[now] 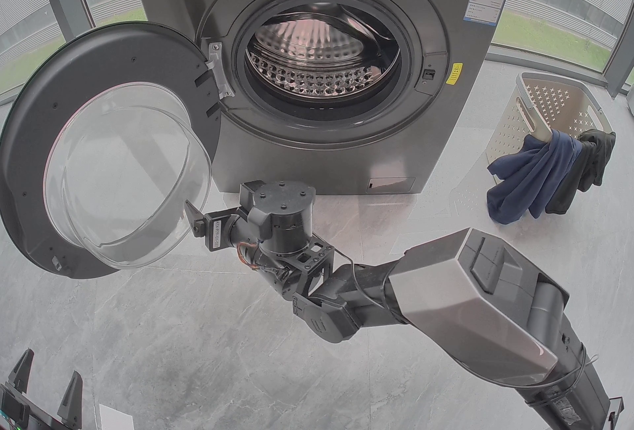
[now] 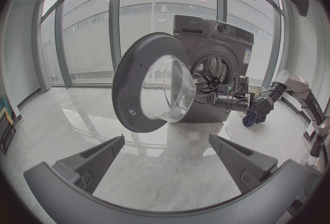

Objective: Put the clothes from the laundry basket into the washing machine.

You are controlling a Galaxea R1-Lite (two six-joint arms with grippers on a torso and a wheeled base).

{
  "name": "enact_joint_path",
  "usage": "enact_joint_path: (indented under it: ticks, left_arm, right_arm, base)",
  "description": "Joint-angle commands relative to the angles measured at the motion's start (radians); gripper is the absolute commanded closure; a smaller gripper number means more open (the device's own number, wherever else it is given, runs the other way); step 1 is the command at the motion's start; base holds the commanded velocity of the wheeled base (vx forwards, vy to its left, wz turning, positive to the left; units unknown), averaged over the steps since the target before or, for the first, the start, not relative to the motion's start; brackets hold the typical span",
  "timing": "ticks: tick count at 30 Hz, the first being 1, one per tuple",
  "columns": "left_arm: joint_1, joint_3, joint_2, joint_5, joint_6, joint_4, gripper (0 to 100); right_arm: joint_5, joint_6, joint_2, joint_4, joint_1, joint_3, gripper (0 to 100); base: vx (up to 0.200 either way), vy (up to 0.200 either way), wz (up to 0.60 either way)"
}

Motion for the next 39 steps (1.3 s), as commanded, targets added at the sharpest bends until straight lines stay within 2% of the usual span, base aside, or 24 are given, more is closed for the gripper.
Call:
enact_joint_path:
  ticks: [1, 4, 12, 16, 18, 21, 24, 27, 28, 29, 31, 34, 36, 39]
  left_arm:
    - [0.0, 0.016, -0.01, 0.001, 0.0, 0.0, 0]
    - [0.0, 0.016, -0.01, 0.001, 0.0, 0.0, 0]
    - [0.0, 0.016, -0.01, 0.001, 0.0, 0.0, 0]
    - [0.0, 0.016, -0.01, 0.001, 0.0, 0.0, 0]
    - [0.0, 0.016, -0.01, 0.001, 0.0, 0.0, 0]
    - [0.0, 0.016, -0.01, 0.001, 0.0, 0.0, 0]
    - [0.0, 0.016, -0.01, 0.001, 0.0, 0.0, 0]
    - [0.0, 0.016, -0.01, 0.001, 0.0, 0.0, 0]
    - [0.0, 0.016, -0.01, 0.001, 0.0, 0.0, 0]
    - [0.0, 0.016, -0.01, 0.001, 0.0, 0.0, 0]
    - [0.0, 0.016, -0.01, 0.001, 0.0, 0.0, 0]
    - [0.0, 0.016, -0.01, 0.001, 0.001, 0.0, 0]
    - [-0.002, 0.016, -0.01, 0.001, 0.001, 0.0, 0]
    - [0.0, 0.016, -0.01, 0.001, 0.001, 0.0, 0]
  right_arm:
    - [-0.003, 0.0, 0.055, 0.024, 0.002, -0.087, 0]
    - [-0.007, 0.0, 0.112, 0.082, 0.002, -0.191, 0]
    - [-0.013, 0.0, 0.145, 0.096, -0.007, -0.191, 0]
    - [-0.013, 0.001, 0.087, 0.092, -0.027, -0.191, 0]
    - [-0.013, 0.001, 0.029, 0.085, -0.042, -0.137, 0]
    - [-0.012, 0.0, -0.086, 0.069, -0.068, 0.004, 0]
    - [-0.009, -0.002, -0.215, 0.029, -0.101, 0.2, 0]
    - [-0.01, -0.005, -0.346, -0.039, -0.138, 0.44, 0]
    - [-0.01, -0.005, -0.364, -0.051, -0.142, 0.473, 0]
    - [-0.01, -0.008, -0.418, -0.096, -0.161, 0.587, 0]
    - [-0.009, -0.035, -0.487, -0.174, -0.193, 0.74, 0]
    - [0.0, -0.091, -0.553, -0.326, -0.246, 0.918, 0]
    - [0.004, -0.112, -0.583, -0.418, -0.282, 1.006, 0]
    - [0.013, -0.114, -0.665, -0.448, -0.325, 1.119, 0]
  base:
    - [0.0, 0.0, 0.0]
    - [0.0, 0.0, 0.0]
    - [0.0, 0.0, 0.0]
    - [0.0, 0.0, 0.0]
    - [0.0, 0.0, 0.0]
    - [0.0, 0.0, 0.0]
    - [0.0, 0.0, 0.0]
    - [0.0, 0.0, 0.0]
    - [0.0, 0.0, 0.0]
    - [0.0, 0.0, 0.0]
    - [0.0, 0.0, 0.0]
    - [0.0, 0.0, 0.0]
    - [0.0, 0.0, 0.0]
    - [0.0, 0.0, 0.0]
